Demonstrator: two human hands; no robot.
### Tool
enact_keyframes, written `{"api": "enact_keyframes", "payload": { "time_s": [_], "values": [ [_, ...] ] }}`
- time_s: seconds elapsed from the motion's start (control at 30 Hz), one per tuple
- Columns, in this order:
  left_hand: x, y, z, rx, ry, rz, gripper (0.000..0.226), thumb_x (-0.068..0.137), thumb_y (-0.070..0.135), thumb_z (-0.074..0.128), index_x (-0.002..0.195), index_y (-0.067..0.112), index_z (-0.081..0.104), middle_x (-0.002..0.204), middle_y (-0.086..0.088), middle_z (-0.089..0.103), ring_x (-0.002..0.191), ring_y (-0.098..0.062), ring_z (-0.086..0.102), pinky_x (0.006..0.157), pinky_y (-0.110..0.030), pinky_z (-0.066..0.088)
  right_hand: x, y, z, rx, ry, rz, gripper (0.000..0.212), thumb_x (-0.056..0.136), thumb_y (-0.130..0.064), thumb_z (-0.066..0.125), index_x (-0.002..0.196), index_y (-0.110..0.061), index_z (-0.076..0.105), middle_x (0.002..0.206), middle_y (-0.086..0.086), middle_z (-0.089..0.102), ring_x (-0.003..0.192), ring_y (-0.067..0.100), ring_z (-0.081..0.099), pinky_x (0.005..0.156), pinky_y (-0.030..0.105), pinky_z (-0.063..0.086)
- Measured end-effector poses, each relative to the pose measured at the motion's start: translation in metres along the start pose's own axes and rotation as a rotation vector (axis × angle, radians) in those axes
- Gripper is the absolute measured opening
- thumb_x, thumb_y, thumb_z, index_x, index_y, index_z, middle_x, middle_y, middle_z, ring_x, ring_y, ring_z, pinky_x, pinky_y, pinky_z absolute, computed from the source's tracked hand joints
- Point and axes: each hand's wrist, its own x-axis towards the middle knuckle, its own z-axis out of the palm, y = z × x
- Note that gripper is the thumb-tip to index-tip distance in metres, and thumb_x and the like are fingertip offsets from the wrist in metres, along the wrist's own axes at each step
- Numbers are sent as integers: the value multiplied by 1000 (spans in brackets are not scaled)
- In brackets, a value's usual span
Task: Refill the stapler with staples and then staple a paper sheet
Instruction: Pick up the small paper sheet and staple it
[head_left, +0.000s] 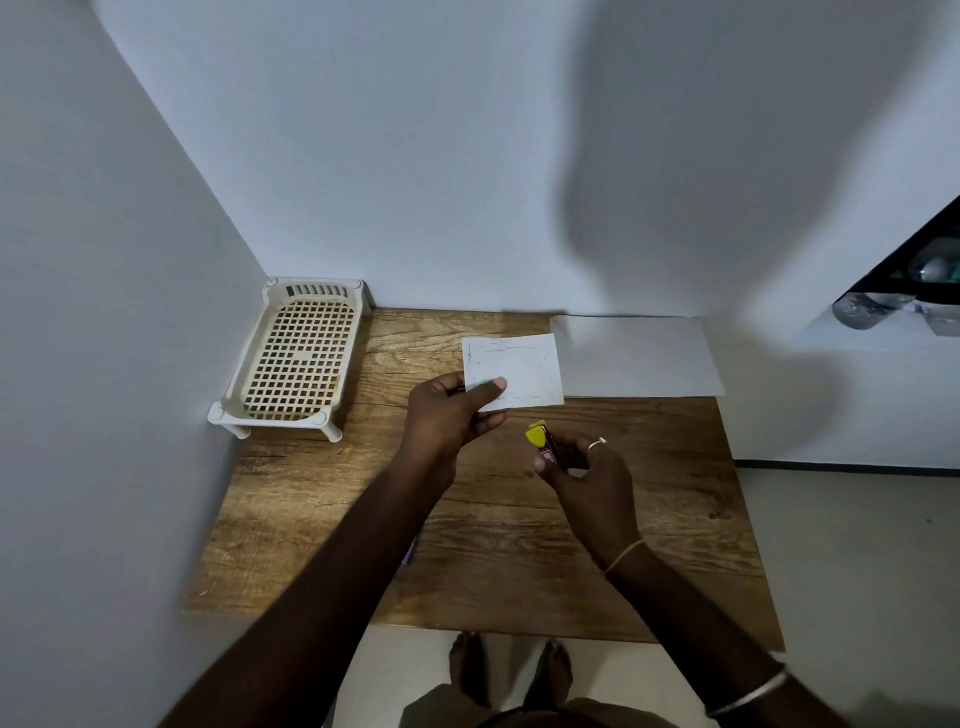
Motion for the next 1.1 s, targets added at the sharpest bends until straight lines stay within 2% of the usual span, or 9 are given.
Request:
{"api": "enact_keyframes", "payload": {
  "time_s": [0.17, 0.27, 0.43, 0.7, 0.9, 1.03, 1.1],
  "values": [
    [0, -4, -1, 10, 3, -9, 25, 85, 8, 80, 109, 1, 74, 103, -10, 80, 90, -24, 78, 75, -31, 64, 10, 34, 9, -481, -44, -194, 30, 84, -9, 76, 111, -22, 74, 103, 0, 69, 95, 17, 64, 80, 35, 55],
    [-2, -7, -1, 10, 10, -15, 27, 85, 7, 80, 110, 0, 74, 104, -11, 79, 91, -25, 78, 74, -31, 64, 13, 53, 12, -665, -131, -209, 31, 87, -10, 73, 117, -20, 72, 109, 1, 67, 100, 19, 61, 80, 33, 55],
    [-5, -12, -2, 18, 12, -18, 27, 85, 6, 80, 110, -1, 73, 104, -13, 79, 91, -25, 78, 72, -30, 63, 14, 74, 14, -796, -239, -242, 41, 89, -6, 68, 127, -21, 67, 117, 1, 65, 105, 18, 59, 82, 30, 52],
    [-4, -18, -4, 24, 8, -27, 28, 85, 7, 79, 112, 1, 73, 103, -11, 79, 94, -25, 78, 73, -31, 63, 17, 86, 14, -821, -282, -264, 42, 86, -7, 71, 125, -23, 68, 114, 0, 65, 104, 18, 58, 82, 30, 51],
    [-2, -18, -5, 28, -1, -21, 28, 85, 8, 80, 112, 1, 73, 104, -11, 79, 93, -24, 78, 75, -32, 63, 19, 92, 12, -747, -304, -282, 42, 83, -9, 76, 124, -19, 70, 114, 5, 67, 104, 25, 61, 84, 38, 52],
    [-1, -17, -5, 22, 7, -24, 31, 85, 8, 80, 114, -1, 72, 105, -13, 79, 93, -25, 78, 76, -33, 64, 19, 89, 9, -721, -289, -226, 50, 85, -18, 77, 133, -18, 64, 128, 7, 64, 117, 26, 58, 97, 38, 49],
    [0, -16, -5, 20, 8, -20, 30, 85, 8, 80, 113, -1, 72, 105, -13, 79, 93, -25, 78, 75, -33, 64, 20, 80, 5, -630, -206, -176, 43, 90, -19, 71, 133, -17, 64, 130, 7, 64, 119, 21, 58, 101, 36, 49]
  ]
}}
